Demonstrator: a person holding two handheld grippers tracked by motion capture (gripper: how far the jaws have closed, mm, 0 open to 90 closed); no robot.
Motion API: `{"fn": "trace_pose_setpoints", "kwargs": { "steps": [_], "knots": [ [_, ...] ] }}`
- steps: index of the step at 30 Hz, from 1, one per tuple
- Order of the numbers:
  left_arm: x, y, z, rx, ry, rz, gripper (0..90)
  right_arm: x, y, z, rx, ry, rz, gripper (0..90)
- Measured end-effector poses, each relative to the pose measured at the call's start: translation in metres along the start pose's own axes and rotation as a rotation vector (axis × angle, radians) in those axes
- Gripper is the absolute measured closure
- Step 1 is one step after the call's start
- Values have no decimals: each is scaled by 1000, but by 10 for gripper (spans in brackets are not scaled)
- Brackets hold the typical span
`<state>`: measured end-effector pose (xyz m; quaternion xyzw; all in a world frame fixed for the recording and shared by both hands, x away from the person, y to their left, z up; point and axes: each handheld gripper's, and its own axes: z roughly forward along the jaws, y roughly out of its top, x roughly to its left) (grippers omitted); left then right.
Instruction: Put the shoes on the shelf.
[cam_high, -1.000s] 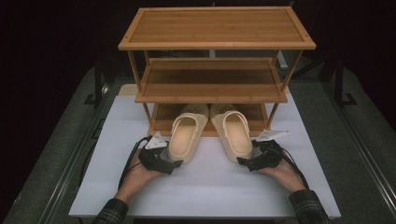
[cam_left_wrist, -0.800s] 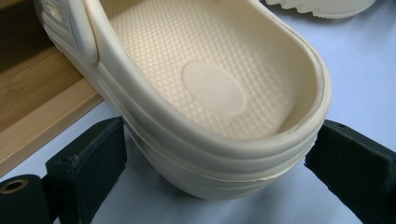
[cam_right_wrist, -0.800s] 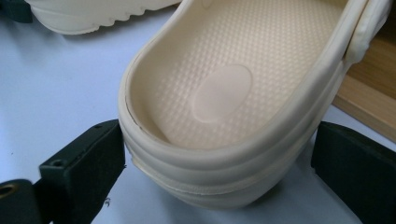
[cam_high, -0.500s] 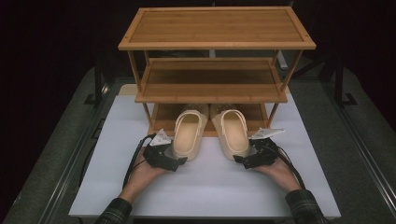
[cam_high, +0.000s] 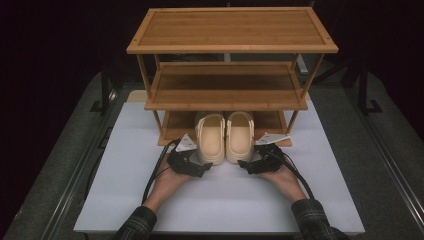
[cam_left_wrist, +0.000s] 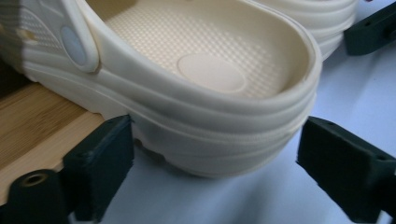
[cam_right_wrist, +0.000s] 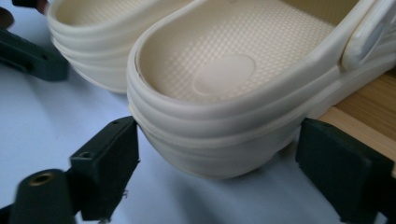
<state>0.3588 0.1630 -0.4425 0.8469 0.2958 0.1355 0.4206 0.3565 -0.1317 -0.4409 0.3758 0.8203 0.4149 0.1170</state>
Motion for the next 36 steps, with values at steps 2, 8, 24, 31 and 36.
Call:
{"fn": "trace_pose_setpoints", "kwargs": {
  "steps": [2, 8, 24, 31, 36],
  "knots": [
    [2, 0, 1, -6, 0, -20, 121, 0, 0, 1, -2, -2, 10, 143],
    [4, 2, 2, -6, 10, -38, 143, 0, 3, 3, -8, -16, 22, 158],
    [27, 19, 11, -29, 14, -65, 146, -16, 31, 12, -22, -44, 28, 163],
    [43, 26, 21, -40, 14, -90, 146, -24, 42, 20, -41, -69, 14, 161],
    [52, 28, 30, -24, 37, -78, 146, -31, 46, 30, -29, -84, 41, 161]
  ]
}}
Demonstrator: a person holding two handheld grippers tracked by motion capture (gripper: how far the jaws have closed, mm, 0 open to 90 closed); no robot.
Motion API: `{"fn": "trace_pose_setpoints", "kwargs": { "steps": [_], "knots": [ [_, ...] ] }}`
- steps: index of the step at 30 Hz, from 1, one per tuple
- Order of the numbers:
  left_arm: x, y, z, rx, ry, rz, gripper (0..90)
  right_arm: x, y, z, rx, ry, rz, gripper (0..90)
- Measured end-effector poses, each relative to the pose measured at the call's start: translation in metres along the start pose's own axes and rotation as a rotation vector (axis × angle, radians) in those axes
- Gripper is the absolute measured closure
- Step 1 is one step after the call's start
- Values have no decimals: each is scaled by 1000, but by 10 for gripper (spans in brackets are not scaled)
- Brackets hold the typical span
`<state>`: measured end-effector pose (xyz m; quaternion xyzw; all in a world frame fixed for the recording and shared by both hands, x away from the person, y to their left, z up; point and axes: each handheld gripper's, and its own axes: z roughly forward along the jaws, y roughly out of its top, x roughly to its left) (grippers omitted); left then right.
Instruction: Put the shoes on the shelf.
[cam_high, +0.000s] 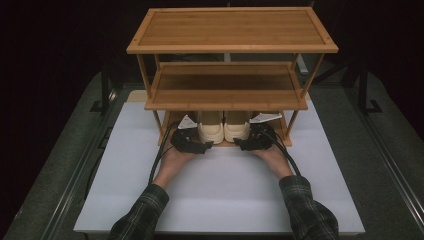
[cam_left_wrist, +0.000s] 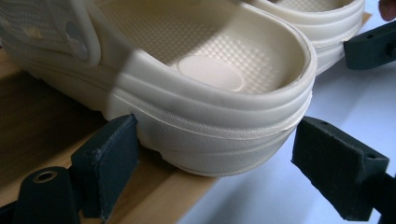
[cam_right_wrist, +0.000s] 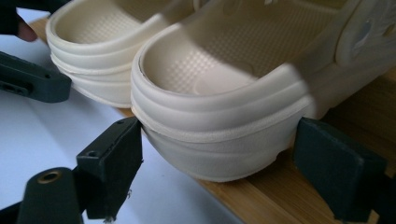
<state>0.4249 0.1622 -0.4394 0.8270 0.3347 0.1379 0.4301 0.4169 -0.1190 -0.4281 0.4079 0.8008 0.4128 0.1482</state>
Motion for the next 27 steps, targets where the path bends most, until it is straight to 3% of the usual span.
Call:
{"fn": "trace_pose_setpoints", "kwargs": {
  "steps": [7, 9, 13, 20, 27],
  "knots": [
    [0, -2, 4, 30, 16, 25, 143, -4, -6, 10, 58, 3, 6, 158],
    [1, -3, 4, 30, 11, 11, 143, -3, -6, 10, 60, -1, 5, 157],
    [0, -2, -1, 50, 16, 23, 147, 0, -5, 5, 50, 5, 0, 134],
    [-8, -7, -25, 46, -5, 29, 146, 5, -5, -15, 39, 19, -24, 59],
    [-14, -23, -60, 46, -12, 39, 146, 4, -24, -44, 6, 11, -9, 44]
  ]
}}
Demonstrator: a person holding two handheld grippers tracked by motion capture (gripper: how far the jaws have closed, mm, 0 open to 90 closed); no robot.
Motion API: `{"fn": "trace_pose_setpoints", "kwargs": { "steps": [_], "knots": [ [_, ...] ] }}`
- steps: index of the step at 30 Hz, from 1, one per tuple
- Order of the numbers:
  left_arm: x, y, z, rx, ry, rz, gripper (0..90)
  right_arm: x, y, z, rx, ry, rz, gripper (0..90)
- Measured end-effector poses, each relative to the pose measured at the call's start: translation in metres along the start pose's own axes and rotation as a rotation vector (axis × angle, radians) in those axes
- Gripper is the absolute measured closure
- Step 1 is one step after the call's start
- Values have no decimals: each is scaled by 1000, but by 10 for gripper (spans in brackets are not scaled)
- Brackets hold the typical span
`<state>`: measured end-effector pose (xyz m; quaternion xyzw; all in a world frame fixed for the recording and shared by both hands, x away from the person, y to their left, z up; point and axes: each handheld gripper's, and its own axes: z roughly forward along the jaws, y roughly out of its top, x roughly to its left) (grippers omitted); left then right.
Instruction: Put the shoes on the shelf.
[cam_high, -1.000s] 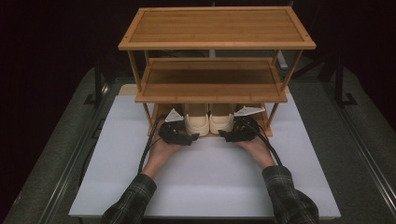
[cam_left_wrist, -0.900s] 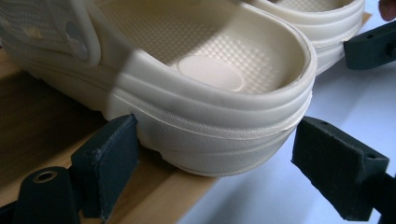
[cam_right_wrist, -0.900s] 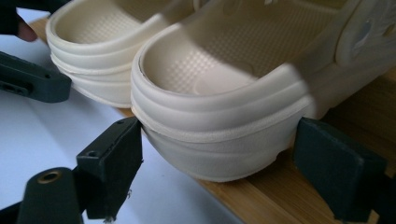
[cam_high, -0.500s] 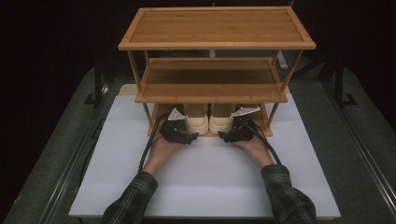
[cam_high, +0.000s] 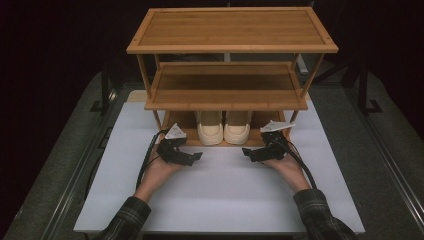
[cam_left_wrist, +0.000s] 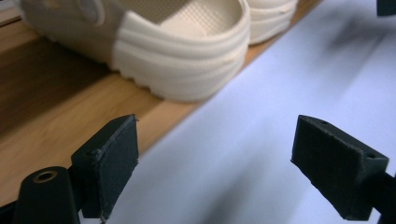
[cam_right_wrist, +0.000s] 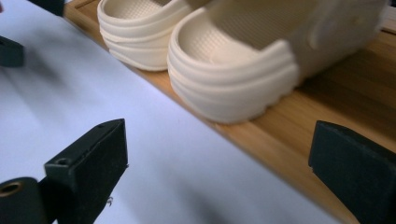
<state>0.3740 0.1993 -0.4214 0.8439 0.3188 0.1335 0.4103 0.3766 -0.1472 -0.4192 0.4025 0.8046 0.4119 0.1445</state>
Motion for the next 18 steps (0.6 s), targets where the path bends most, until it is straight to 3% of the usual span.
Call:
{"fn": "trace_pose_setpoints", "kwargs": {
  "steps": [2, 5, 7, 11, 18],
  "knots": [
    [-2, -7, -11, 3, 7, 4, 146, -4, -11, -14, -17, -15, -2, 35],
    [-3, -14, -21, 4, 17, 4, 146, -6, -14, -18, -12, -17, 7, 34],
    [-3, -26, -38, 20, 49, 21, 145, -9, -27, -32, -21, -30, 16, 34],
    [-2, -44, -60, 37, 61, 9, 120, -9, -45, -49, -17, -46, -5, 34],
    [-5, -78, -97, 56, 70, -3, 93, -16, -80, -78, 47, -67, -13, 34]
  ]
}}
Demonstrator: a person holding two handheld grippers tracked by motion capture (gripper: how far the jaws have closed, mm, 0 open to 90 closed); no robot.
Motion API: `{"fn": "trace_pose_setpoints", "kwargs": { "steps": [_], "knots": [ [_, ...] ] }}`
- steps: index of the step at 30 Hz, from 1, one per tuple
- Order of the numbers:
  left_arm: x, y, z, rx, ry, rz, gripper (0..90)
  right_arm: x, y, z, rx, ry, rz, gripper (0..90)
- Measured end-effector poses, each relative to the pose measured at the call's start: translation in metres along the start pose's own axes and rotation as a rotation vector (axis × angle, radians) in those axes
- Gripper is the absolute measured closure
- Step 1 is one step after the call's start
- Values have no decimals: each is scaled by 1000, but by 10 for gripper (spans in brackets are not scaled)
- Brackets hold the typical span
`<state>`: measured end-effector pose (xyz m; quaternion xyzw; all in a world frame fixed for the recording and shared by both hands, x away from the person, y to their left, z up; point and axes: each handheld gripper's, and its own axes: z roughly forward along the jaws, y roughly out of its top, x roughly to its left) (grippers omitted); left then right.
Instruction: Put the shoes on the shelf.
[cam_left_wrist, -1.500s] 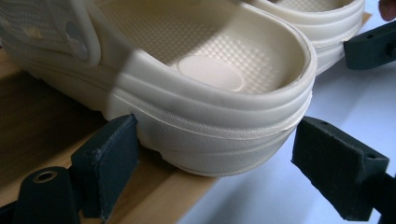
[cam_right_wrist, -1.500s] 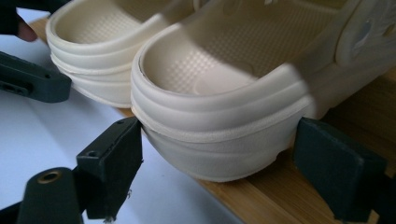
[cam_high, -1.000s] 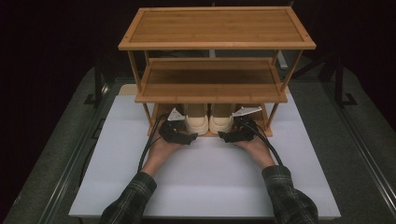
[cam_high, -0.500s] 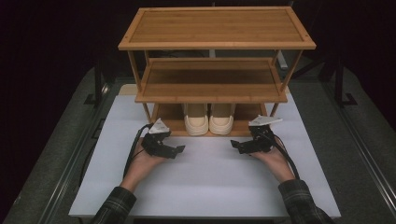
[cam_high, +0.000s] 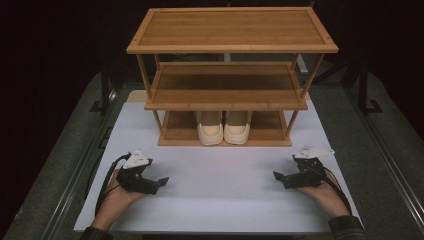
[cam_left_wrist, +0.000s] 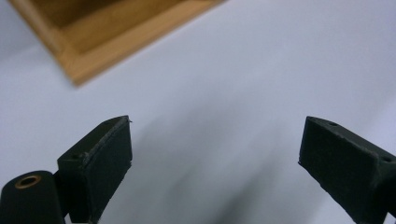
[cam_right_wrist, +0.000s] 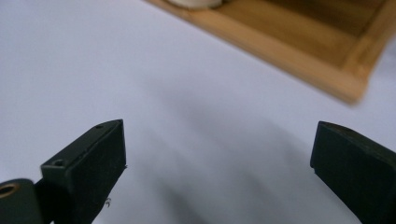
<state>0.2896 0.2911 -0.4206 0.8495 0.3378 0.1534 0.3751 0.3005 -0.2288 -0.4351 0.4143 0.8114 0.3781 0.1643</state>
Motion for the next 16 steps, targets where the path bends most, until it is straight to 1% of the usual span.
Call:
{"fn": "trace_pose_setpoints", "kwargs": {
  "steps": [4, 8, 12, 15, 16],
  "knots": [
    [0, -20, -12, 33, 11, 16, 93, -4, -20, -14, 26, -9, 13, 34],
    [1, -35, -16, 56, 17, 8, 81, -7, -34, -26, 34, -23, 23, 34],
    [3, -42, -15, 68, 16, 1, 80, -9, -43, -30, 52, -33, 28, 34],
    [4, -46, -11, 87, 18, 16, 80, -11, -46, -29, 67, -34, 29, 34],
    [5, -46, -11, 83, 17, 8, 73, -11, -46, -28, 71, -35, 24, 34]
  ]
}}
